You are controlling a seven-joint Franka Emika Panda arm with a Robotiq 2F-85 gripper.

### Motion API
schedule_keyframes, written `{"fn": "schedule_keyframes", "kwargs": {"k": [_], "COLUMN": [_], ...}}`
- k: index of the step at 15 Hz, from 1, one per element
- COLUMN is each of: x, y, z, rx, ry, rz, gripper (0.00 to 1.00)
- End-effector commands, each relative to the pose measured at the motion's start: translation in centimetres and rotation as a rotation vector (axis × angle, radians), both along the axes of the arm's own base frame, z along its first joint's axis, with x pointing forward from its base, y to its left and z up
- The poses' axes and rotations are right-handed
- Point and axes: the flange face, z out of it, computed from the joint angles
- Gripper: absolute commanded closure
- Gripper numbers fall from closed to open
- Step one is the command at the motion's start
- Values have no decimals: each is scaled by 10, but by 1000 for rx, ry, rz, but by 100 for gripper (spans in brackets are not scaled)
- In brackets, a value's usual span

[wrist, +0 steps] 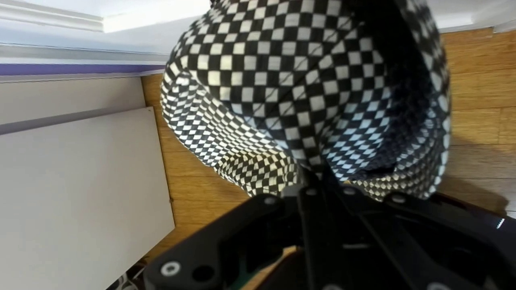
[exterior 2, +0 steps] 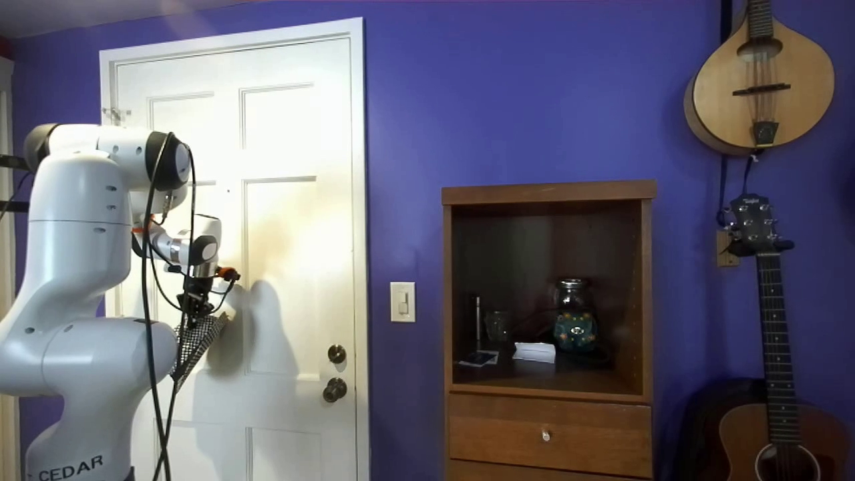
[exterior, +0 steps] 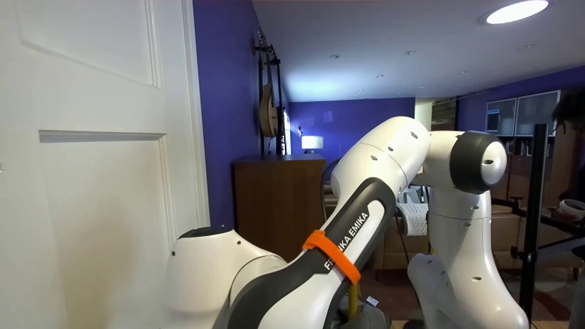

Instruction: Hang the hat on the door

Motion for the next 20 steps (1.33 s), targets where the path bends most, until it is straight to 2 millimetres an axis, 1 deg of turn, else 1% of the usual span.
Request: {"fn": "schedule_keyframes", "kwargs": {"k": [1, 4, 5, 7, 14, 20], "x": [0, -1, -1, 0, -2, -9], "y": [1, 1, 1, -1, -3, 8], "z": [1, 1, 1, 0, 9, 20], "rx": [0, 0, 0, -6, -25, 17], "ry": [0, 0, 0, -11, -53, -38], "rz": [1, 1, 1, 8, 28, 33], "gripper": [96, 96, 99, 99, 99, 99]}}
